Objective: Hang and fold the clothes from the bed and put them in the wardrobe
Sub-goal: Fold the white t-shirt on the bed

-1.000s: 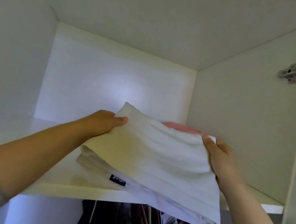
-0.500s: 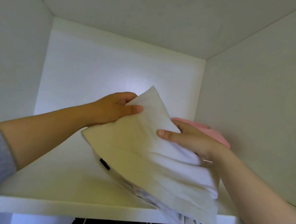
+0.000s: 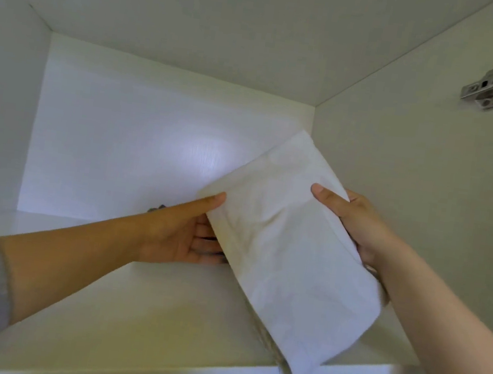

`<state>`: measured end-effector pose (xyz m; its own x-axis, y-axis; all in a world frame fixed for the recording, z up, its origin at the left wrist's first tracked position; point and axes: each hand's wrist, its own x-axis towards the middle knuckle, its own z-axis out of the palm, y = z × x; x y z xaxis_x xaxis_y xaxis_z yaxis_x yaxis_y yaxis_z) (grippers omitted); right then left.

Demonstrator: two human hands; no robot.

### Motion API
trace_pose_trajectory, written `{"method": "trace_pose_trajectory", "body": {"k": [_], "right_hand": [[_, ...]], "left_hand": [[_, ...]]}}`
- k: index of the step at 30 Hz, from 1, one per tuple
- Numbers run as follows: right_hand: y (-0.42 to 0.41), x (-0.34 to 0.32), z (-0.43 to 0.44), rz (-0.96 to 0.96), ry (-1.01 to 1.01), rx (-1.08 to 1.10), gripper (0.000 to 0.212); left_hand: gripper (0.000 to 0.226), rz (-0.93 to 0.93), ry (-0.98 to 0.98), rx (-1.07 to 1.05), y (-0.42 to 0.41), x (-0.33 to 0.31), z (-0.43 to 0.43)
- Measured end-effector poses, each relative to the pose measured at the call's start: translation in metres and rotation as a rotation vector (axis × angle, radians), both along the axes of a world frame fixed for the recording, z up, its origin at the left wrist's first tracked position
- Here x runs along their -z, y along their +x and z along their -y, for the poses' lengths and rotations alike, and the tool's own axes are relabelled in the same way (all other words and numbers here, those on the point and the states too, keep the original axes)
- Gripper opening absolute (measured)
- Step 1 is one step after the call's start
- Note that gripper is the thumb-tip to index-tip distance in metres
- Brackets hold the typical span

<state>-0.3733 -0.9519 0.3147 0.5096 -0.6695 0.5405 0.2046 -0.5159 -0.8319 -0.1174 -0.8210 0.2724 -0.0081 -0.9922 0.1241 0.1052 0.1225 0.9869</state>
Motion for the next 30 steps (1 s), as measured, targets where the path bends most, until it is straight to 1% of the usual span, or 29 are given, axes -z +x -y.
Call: {"method": "trace_pose_trajectory", "body": {"k": [2,4,7,11,14,18,20,22,24,25,27,28,29,30], "right_hand": [[-0.005,-0.007,0.003,0.026,-0.008,0.023,0.027],[-0.009,-0.011,0.007,0.052,-0.003,0.046,0.026],[-0.015,-0.016,0.018,0.059,-0.001,0.109,0.025],[-0.019,-0.027,0.041,0.014,-0.038,0.222,0.024],[-0.018,-0.035,0.062,-0.011,-0.067,0.292,0.021],[-0.015,-0.048,0.093,-0.032,-0.061,0.355,0.020],[-0.013,-0.058,0.109,-0.026,-0.045,0.384,0.024],[-0.011,-0.068,0.124,-0.035,-0.019,0.408,0.036],[-0.005,-0.071,0.143,-0.067,-0.005,0.448,0.047],[-0.001,-0.069,0.153,-0.116,-0.016,0.490,0.051],[0.012,-0.062,0.169,-0.310,-0.102,0.598,0.058],[0.019,-0.060,0.174,-0.406,-0.163,0.636,0.061],[0.025,-0.060,0.177,-0.467,-0.220,0.650,0.063],[0.029,-0.063,0.178,-0.500,-0.264,0.646,0.064]], "left_hand": [[0.061,-0.026,-0.038,-0.020,-0.017,-0.009,0.013],[0.048,0.012,-0.121,-0.101,-0.034,-0.019,0.026],[0.037,0.007,-0.258,-0.236,-0.048,-0.037,0.044],[0.032,0.062,-0.351,-0.375,-0.053,-0.053,0.071],[0.034,0.070,-0.381,-0.472,-0.057,-0.056,0.099],[0.042,0.207,-0.447,-0.646,-0.059,-0.069,0.139],[0.040,0.247,-0.485,-0.703,-0.059,-0.079,0.158],[0.030,0.271,-0.497,-0.722,-0.058,-0.087,0.177],[0.016,0.283,-0.469,-0.750,-0.053,-0.088,0.197],[0.012,0.314,-0.438,-0.796,-0.049,-0.086,0.207],[0.020,0.477,-0.346,-0.920,-0.041,-0.079,0.226],[0.032,0.572,-0.306,-0.977,-0.037,-0.076,0.234],[0.046,0.646,-0.278,-1.003,-0.034,-0.073,0.242],[0.055,0.690,-0.273,-0.993,-0.032,-0.071,0.250]]}}
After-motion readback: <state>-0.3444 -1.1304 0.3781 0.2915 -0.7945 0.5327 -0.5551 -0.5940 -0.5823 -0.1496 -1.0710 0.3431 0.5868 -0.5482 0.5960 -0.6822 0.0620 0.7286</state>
